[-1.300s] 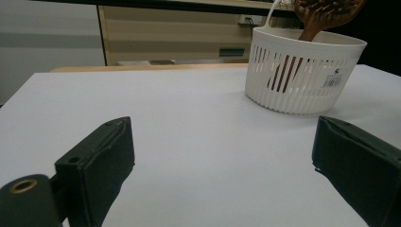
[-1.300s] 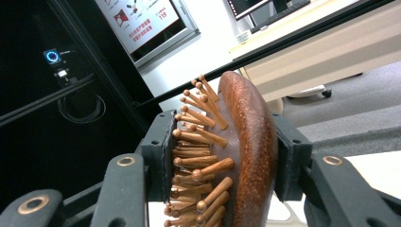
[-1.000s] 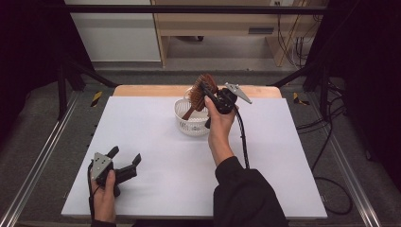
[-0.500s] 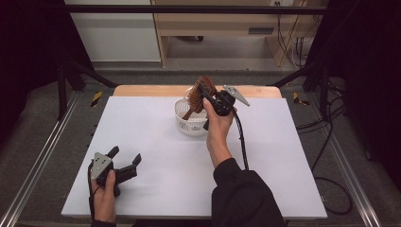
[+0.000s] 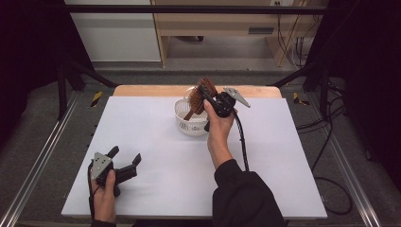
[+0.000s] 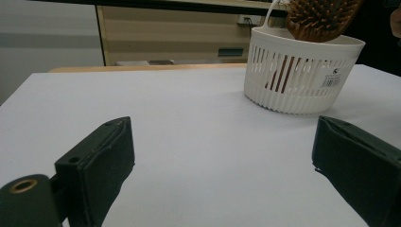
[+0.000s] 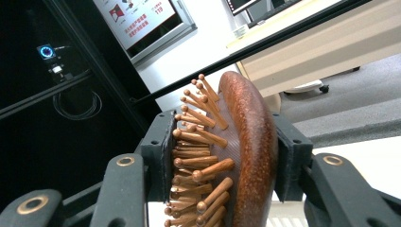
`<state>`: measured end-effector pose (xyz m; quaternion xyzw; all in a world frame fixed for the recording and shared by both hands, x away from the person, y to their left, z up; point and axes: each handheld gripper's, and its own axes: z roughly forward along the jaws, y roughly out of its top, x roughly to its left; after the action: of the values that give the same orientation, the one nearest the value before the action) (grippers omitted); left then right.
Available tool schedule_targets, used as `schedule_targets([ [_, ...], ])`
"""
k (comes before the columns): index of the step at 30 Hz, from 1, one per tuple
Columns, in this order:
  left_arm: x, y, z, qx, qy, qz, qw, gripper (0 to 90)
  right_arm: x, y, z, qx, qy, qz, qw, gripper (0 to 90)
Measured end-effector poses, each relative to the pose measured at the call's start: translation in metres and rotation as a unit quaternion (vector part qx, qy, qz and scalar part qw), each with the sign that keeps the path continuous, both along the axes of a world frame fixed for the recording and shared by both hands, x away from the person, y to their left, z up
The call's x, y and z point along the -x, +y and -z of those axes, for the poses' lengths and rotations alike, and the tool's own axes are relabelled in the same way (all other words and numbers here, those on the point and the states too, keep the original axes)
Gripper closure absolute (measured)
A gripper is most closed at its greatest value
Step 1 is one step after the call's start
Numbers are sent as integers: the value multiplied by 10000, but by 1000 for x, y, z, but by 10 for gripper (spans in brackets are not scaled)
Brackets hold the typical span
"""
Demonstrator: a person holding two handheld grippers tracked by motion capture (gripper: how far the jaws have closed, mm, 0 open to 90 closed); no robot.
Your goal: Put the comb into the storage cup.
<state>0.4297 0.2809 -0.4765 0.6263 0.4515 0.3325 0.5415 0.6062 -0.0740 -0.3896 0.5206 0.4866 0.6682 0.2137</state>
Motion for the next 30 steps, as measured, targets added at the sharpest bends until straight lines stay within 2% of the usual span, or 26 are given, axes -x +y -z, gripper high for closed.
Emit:
schedule_targets([
  [15,0,-1,0,-11,-2,11,10000,66,0,-6,0,92,15,-123,9999,493],
  [30,0,-1,0,-26,-1,9,10000,66,-2,-17,4,137,145,-158,9997,470],
])
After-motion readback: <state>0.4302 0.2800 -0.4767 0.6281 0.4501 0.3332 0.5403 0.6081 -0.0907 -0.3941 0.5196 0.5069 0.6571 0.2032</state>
